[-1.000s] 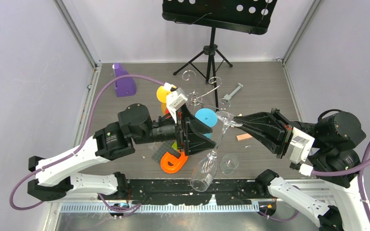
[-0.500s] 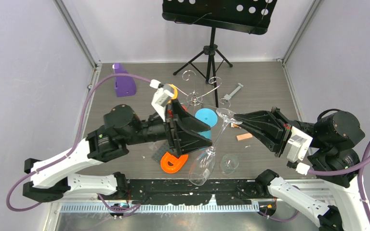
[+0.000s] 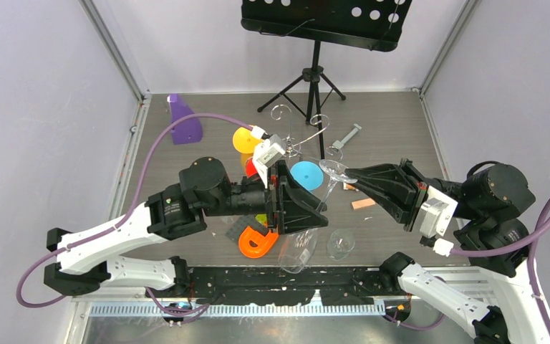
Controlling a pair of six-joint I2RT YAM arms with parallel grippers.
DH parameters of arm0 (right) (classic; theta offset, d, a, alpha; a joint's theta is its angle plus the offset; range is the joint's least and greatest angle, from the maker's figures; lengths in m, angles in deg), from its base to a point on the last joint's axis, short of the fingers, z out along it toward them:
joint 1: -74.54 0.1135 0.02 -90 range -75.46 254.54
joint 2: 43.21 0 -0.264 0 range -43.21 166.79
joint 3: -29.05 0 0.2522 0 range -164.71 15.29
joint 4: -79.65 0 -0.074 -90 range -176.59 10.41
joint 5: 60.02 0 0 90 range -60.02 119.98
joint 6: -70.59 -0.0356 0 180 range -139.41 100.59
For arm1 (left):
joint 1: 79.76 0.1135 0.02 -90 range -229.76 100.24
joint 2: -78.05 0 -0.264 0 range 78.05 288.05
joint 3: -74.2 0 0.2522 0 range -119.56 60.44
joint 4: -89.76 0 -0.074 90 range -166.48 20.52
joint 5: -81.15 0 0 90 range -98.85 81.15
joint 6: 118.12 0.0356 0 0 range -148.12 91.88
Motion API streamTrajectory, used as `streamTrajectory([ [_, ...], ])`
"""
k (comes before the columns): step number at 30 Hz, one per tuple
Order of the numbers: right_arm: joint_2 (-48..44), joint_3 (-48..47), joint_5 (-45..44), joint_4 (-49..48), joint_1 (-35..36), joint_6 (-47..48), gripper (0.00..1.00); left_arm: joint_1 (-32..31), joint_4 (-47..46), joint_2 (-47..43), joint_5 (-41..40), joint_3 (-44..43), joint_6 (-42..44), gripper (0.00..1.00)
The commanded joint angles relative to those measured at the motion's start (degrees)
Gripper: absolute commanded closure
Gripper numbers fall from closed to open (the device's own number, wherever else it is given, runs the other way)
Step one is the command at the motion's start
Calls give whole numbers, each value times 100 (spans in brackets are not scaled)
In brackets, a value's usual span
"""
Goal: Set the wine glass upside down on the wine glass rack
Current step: Turn the wine glass upside down at the wine rack.
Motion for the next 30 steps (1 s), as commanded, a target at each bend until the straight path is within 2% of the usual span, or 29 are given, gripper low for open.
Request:
streamTrajectory([
  [1,5,-7,-178,-513,-11,-5,95,-43,-283,-70,156,-118,-47,63],
  [7,-64,74,-305,-664,-8,-43,95,-58,-285,11,263,-117,-62,62],
  [9,-86,82,-304,-694,-11,-53,95,-59,-275,25,278,-121,-62,66],
  [11,-98,98,-315,-697,-12,-57,95,-60,-271,38,293,-113,-56,74],
  [14,-117,121,-335,-726,-14,-60,95,-59,-258,29,302,-108,-38,97],
  [15,-120,131,-337,-755,-10,-74,95,-62,-251,29,301,-118,-20,100],
  [22,-208,375,-553,-1445,-9,-459,94,-53,237,-42,-149,-673,471,100],
  [27,-278,437,-780,-1697,-11,-684,90,60,309,-400,-706,-701,665,100],
  [29,-276,451,-772,-1695,-5,-780,87,120,358,-562,-850,-698,746,100],
  [30,-278,459,-762,-1696,-10,-815,78,157,388,-656,-915,-707,790,100],
])
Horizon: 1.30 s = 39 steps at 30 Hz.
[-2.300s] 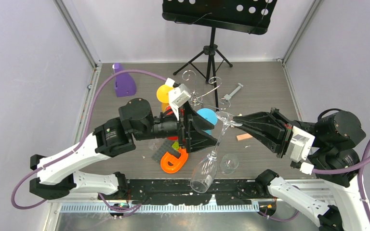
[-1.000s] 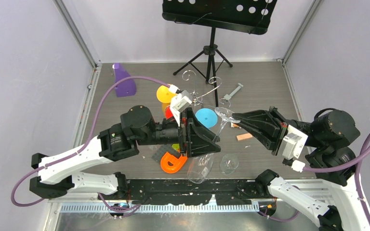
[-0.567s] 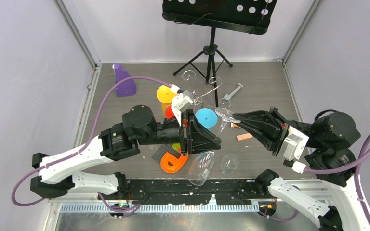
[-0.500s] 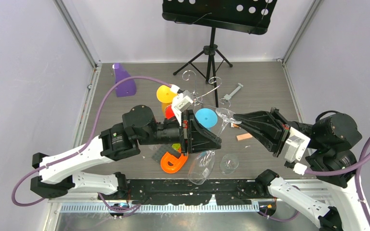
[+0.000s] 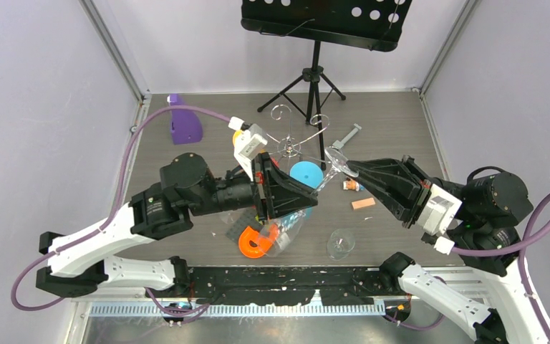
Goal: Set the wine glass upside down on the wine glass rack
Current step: Turn the wine glass upside down at the wine rack.
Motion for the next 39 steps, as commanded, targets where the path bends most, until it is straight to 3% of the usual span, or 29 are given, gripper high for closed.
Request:
streamTrajectory([
  [1,-75,-25,-426,-570,-19,-436,72,146,13,-604,-394,-295,431,100],
  [2,-72,-12,-439,-578,-22,-504,62,193,54,-676,-452,-319,485,100],
  [5,-79,24,-554,-581,-16,-614,46,332,216,-908,-651,-374,698,100],
  [12,-48,96,-1614,-590,-20,-1342,28,420,502,-1614,-1362,-283,1258,100],
  [18,779,-964,-3540,759,-21,-3330,33,427,512,-2265,-2331,231,2094,100],
  [21,1335,-1894,-3790,1904,-20,-4160,35,447,491,-2398,-2644,326,2606,100],
  [25,2114,-2592,-3867,2707,-24,-5151,39,638,713,-2236,-2776,201,3114,100],
  [27,2334,-2726,-3777,2844,-21,-5567,39,926,825,-2107,-2585,141,3163,100],
  [34,2933,-2886,-3661,3148,44,-6083,39,2877,549,-2209,-1107,546,2698,100],
  [39,3295,-2934,-3837,3160,402,-6191,41,3562,57,-2381,-857,1044,2678,100],
])
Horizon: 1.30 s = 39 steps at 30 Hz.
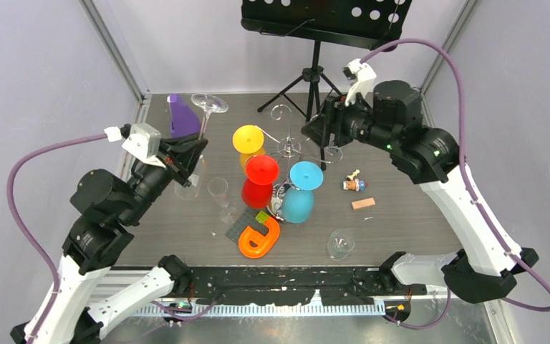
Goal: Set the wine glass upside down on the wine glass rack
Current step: Turn the wine glass upside down at the wine rack.
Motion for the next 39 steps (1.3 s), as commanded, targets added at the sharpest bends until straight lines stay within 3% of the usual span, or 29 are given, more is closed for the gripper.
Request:
streamTrajectory([
  [1,105,-342,-274,-7,354,-323,41,545,-1052,-220,631,310,-103,100],
  [13,722,-612,-755,172,765,-343,41,2300,-2876,-236,1696,1459,-521,100],
  [23,1138,-945,-1548,563,1150,-227,44,2401,-3915,-7,1726,1972,-310,100],
  [32,1371,-1011,-2705,683,1595,-193,45,2401,-4128,114,1880,2087,-287,100],
  [39,1576,-1049,-3064,619,1789,-223,53,2400,-4062,43,1854,2159,-216,100],
])
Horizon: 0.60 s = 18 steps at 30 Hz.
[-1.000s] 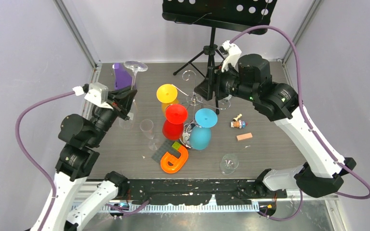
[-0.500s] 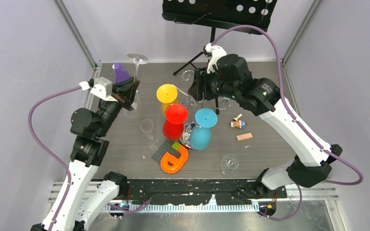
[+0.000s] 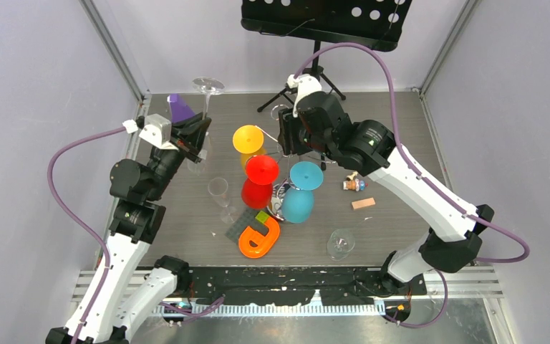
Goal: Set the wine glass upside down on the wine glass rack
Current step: Turn the wine glass upside down at the wine rack.
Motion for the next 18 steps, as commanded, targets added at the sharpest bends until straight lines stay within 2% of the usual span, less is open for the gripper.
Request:
streamTrajectory([
  [1,117,-291,-494,-108,132,24,55,20,-618,-156,56,-11,155,100],
  [4,179,-309,-606,-99,196,41,61,20,-596,-172,73,15,168,100],
  [12,162,-252,-680,-93,273,197,87,20,-583,-226,-25,120,172,100],
  [18,0,-39,-447,-281,273,464,92,20,-508,-198,-31,170,178,100],
])
